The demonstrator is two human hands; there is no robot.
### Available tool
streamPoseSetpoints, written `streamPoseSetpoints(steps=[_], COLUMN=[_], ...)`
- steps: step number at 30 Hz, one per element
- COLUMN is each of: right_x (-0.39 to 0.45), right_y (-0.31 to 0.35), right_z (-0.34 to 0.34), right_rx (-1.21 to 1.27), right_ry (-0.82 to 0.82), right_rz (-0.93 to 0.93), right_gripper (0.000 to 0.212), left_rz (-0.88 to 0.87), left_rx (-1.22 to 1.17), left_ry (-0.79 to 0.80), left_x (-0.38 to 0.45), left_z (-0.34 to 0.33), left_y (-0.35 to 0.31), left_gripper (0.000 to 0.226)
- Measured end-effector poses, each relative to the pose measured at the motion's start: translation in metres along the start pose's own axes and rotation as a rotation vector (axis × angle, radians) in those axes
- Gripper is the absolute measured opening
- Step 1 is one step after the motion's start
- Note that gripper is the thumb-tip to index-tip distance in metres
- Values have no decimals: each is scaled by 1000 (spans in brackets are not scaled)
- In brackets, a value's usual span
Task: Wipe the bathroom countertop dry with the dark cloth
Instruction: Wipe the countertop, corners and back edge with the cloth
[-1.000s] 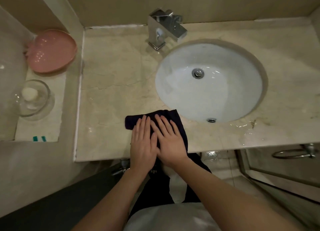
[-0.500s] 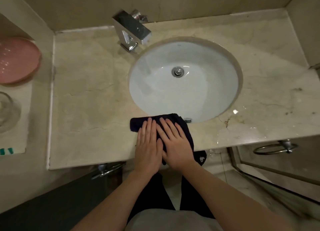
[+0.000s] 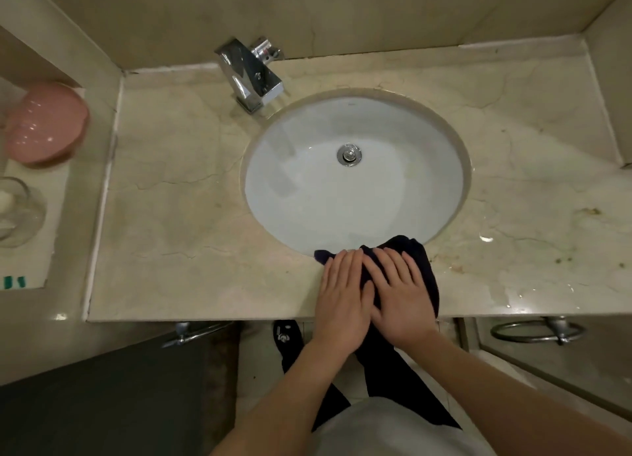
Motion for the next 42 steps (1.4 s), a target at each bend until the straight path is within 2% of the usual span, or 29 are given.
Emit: streamPoseSetpoints(steps=[3, 7, 11, 16, 19, 25, 28, 31, 35, 42], right_x=[6, 13, 10, -5, -17, -23, -19, -21, -25, -18], right_y=[18, 33, 22, -27, -78, -166, -162, -131, -103, -119], right_z=[0, -4, -6, 5, 18, 50, 49, 39, 28, 36], right_rx=[2, -22, -32, -21, 3, 11, 18, 41, 63, 47], right_ry=[22, 69, 79, 62, 33, -14, -30, -38, -3, -43], right_rz=[-9, 69, 187, 202, 157, 37, -62, -206, -204, -145], right_gripper=[60, 62, 68, 71, 67, 61, 59, 60, 60, 60], left_rz=[53, 118, 148, 124, 72, -71, -122, -128, -96, -122], left_rx=[-14, -17, 1, 18, -15, -160, -199, -208, -213, -172], left_ry=[-28, -65, -76, -72, -73, 92, 114, 91, 64, 37], left_x=[-6, -12, -9, 7, 35, 79, 74, 60, 52, 60], left_z=[6, 3, -6, -28, -41, -38, -20, -14, -19, -17], left_y=[14, 29, 17, -27, -72, -142, -129, -102, -81, -80], left_gripper=[62, 65, 62, 62, 62, 60, 57, 55, 53, 50])
Point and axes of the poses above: each hand's wrist, its own x-axis towards the middle knuckle, its own z-axis out of the back of the hand, y = z × x, the point moved 6 cm from there along x, towards the middle knuckle, and after that the axes turned 12 degrees about y, right-handed, at the moved point
